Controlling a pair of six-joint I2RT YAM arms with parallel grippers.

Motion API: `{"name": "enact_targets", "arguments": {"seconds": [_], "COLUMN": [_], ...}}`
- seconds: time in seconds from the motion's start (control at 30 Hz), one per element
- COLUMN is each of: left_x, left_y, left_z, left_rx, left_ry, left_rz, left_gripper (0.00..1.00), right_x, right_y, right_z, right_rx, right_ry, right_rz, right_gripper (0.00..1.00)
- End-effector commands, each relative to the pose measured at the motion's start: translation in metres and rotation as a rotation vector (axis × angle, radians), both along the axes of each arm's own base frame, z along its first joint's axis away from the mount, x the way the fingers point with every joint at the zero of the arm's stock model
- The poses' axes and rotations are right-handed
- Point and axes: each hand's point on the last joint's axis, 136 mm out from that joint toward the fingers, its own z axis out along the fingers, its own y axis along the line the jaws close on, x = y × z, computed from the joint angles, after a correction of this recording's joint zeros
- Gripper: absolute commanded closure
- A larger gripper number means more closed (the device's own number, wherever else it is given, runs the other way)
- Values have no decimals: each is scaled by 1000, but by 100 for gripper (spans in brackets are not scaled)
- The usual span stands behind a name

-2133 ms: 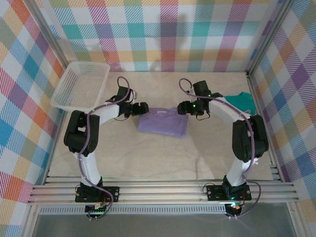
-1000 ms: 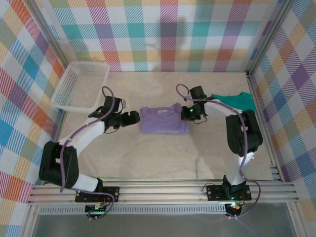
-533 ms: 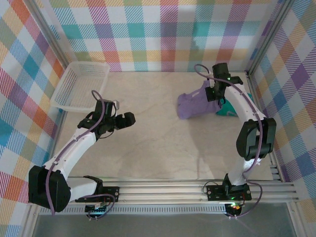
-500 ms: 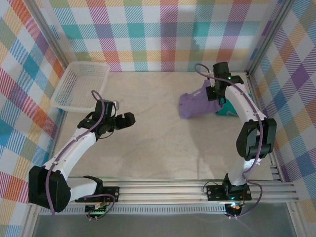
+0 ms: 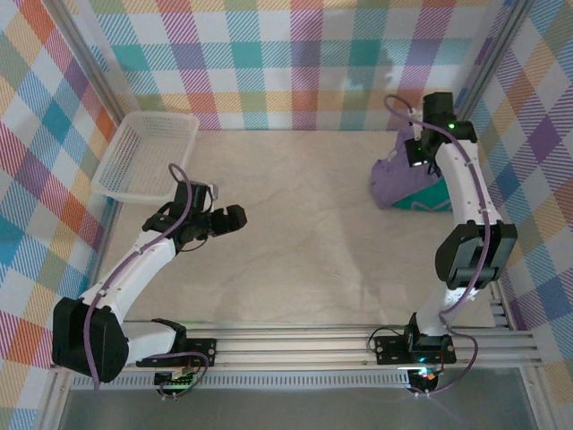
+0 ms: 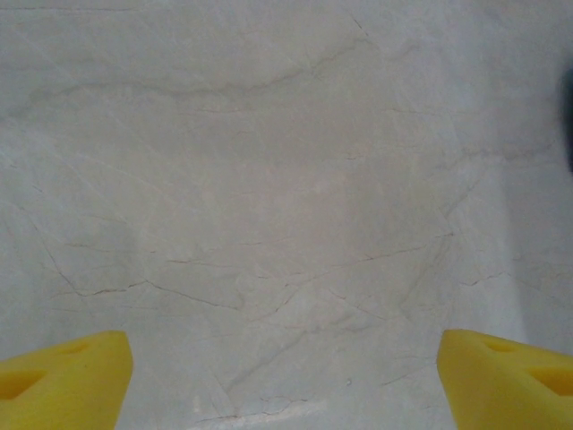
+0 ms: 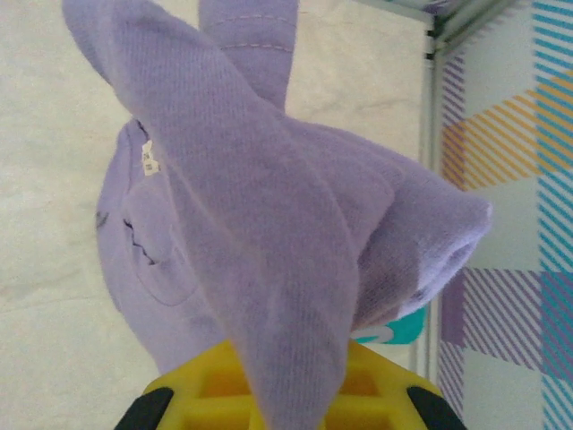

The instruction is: Fold the inside-out t-shirt

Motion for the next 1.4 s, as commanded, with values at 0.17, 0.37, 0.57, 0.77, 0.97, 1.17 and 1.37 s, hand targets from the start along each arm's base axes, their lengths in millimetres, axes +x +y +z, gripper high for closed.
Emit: {"name": "enact_targets", "arguments": {"seconds": [0.17,0.37,0.57,0.77,0.97,1.17,1.37], "left_x": [0,-1,5,21,25,20,37], "left_y": [-7,-4,6,31,77,136,145], "left_z": [6,6,5,15,39,43,8], "left_rx": [6,28,83,159,249,435,562], "left_ry": [2,3,-10,-101,-265,-405,-491], "left_rz": [-20,-14,23,149,355,569,477], "left_gripper": [12,12,12,8,0,0,0], "right_x": [15,42,43,5,-59,-93,-91], "right_y": [-88,-122,-92,-20,28,64,64], "right_z": [-37,-103,-78,-43,-36,-67,-109], "right_rx": [-101,-190,-117,80,316,456,431], "right_ry": [78,173,86,-91,-223,-352,-509], "right_rz": [-159,-267,-288,-242,-201,-149,-105], "right_gripper": [100,54,35,24,4,0,0]}}
